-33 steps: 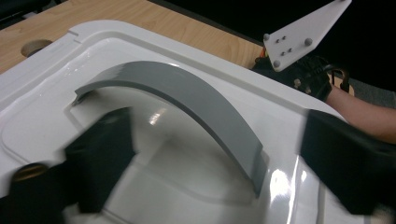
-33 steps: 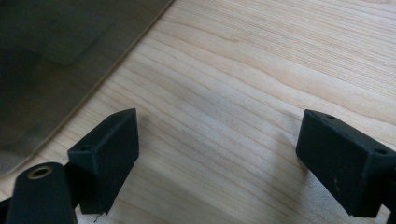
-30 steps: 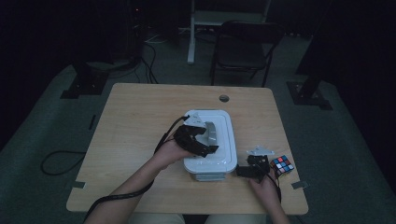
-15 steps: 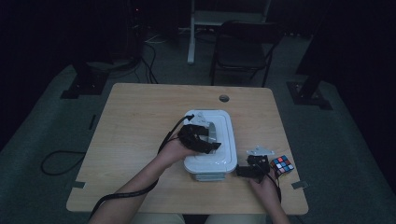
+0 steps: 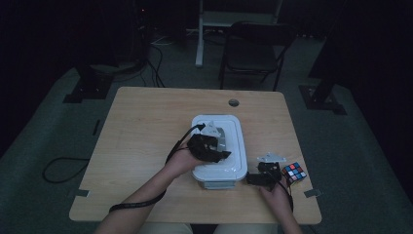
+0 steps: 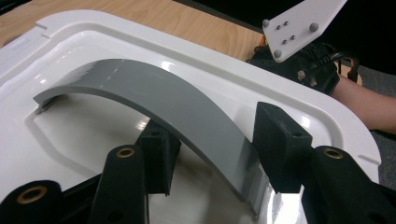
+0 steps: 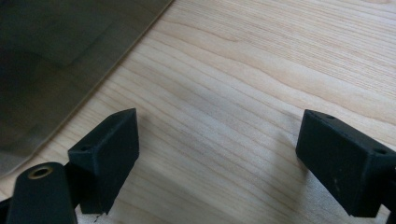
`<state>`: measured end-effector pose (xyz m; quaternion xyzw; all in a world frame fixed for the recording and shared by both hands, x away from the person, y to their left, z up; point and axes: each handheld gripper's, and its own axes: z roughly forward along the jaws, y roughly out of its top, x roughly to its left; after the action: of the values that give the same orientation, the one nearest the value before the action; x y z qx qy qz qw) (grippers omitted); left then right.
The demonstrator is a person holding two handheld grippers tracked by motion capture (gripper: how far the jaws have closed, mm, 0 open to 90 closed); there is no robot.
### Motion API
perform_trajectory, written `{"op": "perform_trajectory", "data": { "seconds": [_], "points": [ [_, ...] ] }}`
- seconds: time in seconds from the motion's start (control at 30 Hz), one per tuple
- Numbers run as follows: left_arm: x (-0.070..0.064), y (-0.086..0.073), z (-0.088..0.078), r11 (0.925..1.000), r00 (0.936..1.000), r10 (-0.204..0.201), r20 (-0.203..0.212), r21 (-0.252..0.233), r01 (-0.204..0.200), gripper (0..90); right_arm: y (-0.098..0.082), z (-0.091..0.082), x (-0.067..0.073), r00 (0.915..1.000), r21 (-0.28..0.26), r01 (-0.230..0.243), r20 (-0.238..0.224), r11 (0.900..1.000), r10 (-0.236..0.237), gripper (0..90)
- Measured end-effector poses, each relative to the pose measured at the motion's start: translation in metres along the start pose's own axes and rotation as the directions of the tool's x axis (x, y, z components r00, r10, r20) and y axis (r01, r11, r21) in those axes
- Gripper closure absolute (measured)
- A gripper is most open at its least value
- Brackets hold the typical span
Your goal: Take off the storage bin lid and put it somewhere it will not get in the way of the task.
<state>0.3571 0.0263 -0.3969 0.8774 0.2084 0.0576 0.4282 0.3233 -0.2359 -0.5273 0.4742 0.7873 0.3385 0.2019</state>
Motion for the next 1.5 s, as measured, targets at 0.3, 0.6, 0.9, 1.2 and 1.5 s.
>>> {"op": "perform_trajectory", "data": {
  "seconds": [0.3, 0.6, 0.9, 1.2, 1.5],
  "points": [
    [0.001, -0.003, -0.003, 0.9991, 0.9992, -0.031, 0.027, -0.03, 0.031, 57.9, 0.0, 0.0, 0.0, 1.0, 0.0, 0.0, -0.001, 1.0, 0.0, 13.1],
    [0.002, 0.001, -0.021, 0.9906, 0.9909, -0.06, 0.121, -0.115, 0.074, 71.6, 0.0, 0.0, 0.0, 1.0, 0.0, 0.001, -0.001, 1.0, -0.001, 13.2],
    [-0.004, 0.007, -0.044, 0.9851, 0.986, -0.052, 0.159, -0.154, 0.077, 76.2, 0.0, 0.0, 0.0, 1.0, 0.0, -0.001, -0.001, 1.0, 0.001, 13.2],
    [-0.009, 0.01, -0.07, 0.9867, 0.9909, 0.008, 0.134, -0.162, 0.014, 78.6, 0.0, 0.0, 0.0, 1.0, 0.0, 0.0, 0.0, 1.0, 0.0, 13.2],
    [-0.004, 0.002, -0.091, 0.9865, 0.99, 0.016, 0.14, -0.163, 0.007, 78.6, 0.0, 0.0, 0.0, 1.0, 0.0, 0.0, 0.0, 1.0, 0.0, 13.2]
  ]
}}
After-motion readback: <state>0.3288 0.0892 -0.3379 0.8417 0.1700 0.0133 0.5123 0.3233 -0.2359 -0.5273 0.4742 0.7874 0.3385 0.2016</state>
